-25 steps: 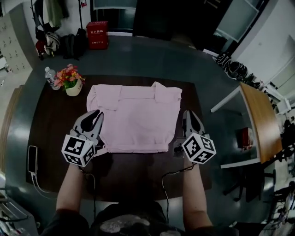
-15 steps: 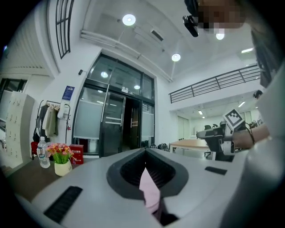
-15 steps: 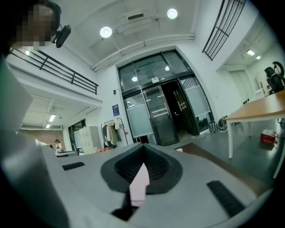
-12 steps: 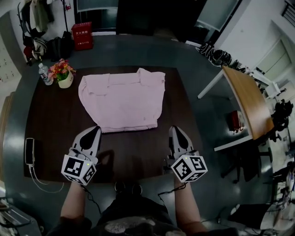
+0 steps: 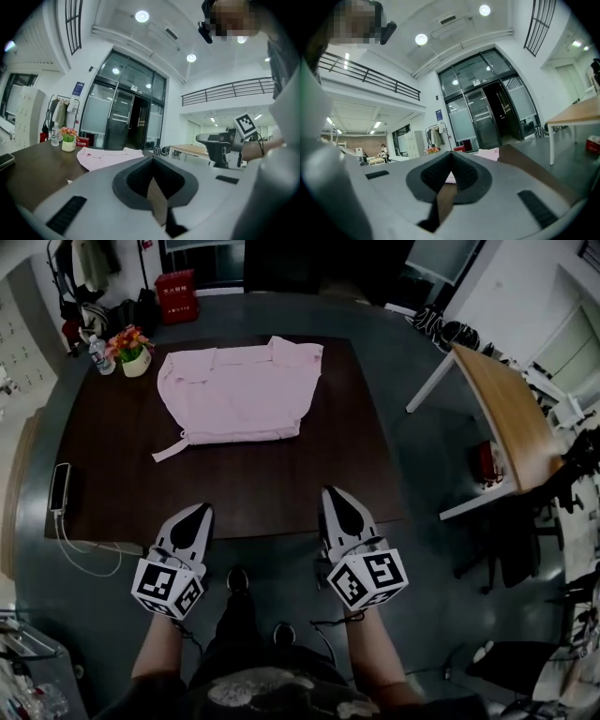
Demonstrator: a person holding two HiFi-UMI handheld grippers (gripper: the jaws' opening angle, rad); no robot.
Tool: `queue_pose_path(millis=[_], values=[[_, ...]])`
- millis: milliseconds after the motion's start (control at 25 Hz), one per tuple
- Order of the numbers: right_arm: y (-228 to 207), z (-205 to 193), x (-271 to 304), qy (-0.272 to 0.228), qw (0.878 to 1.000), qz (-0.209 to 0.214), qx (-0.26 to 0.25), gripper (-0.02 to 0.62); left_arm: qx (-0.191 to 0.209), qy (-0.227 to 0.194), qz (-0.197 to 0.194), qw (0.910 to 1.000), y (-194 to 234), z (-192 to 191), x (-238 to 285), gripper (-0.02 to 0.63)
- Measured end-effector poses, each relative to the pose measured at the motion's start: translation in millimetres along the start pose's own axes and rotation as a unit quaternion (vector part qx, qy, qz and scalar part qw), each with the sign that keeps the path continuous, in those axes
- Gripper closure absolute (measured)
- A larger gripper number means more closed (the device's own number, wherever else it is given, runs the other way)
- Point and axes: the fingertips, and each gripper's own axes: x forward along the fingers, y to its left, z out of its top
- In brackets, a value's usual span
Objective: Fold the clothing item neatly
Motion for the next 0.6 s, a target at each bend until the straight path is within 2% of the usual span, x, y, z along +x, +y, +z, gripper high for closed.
queue_pose_path(millis=[200, 360, 600], values=[[10, -6, -87, 0.007, 1.000, 0.014, -0.002, 0.601, 0.009, -0.013, 0.014, 0.9998, -70, 0, -51, 0.595], [22, -7, -135, 0.011, 1.000, 0.024, -0.010, 0.601, -0.004, -0.018, 0.014, 0.9997, -113, -8, -90, 0.595], [37, -28, -175, 0.034, 0.999, 0.032, -0.011, 0.601, -0.010, -0.022, 0.026, 0.9994, -138, -17, -135, 0.595]])
